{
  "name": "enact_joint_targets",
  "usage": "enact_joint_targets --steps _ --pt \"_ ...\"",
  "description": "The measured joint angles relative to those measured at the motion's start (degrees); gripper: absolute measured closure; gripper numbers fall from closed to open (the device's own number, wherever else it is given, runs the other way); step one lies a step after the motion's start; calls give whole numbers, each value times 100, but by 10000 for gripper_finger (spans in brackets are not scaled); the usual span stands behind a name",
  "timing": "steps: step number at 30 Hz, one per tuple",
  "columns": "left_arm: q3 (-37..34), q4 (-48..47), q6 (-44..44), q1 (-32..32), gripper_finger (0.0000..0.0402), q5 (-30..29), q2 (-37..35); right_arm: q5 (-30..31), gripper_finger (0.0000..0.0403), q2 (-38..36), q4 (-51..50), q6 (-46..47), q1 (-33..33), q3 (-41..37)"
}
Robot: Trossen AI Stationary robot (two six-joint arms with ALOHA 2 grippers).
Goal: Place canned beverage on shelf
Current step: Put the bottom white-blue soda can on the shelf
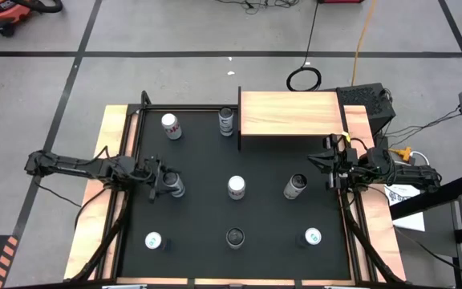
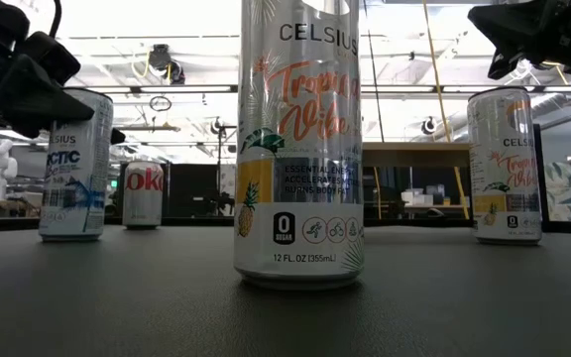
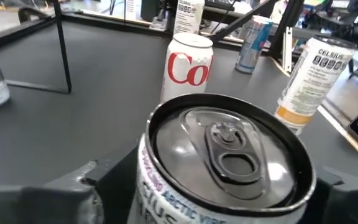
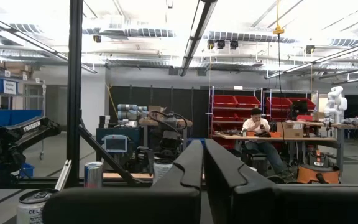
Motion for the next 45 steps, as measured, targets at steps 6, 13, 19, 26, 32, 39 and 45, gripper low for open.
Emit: enact_joint_targets --steps 6,13,19,26,32,39,45 --pt "-2 0 -156 2 156 -48 0 0 403 0 0 0 0 0" --pt "-9 97 -463 1 150 -150 5 1 403 2 0 0 0 0" --pt "88 66 -459 0 148 -382 16 0 403 1 0 0 0 0" --pt "467 -16 -385 2 148 -541 340 0 403 1 -2 0 0 0" --pt "832 -26 -267 7 147 -867 846 0 403 1 -2 0 0 0" --pt "1418 -1 -267 7 147 -1301 1572 0 403 2 -4 0 0 0" --pt "2014 3 -260 8 147 -1646 2256 0 403 2 -15 0 0 0"
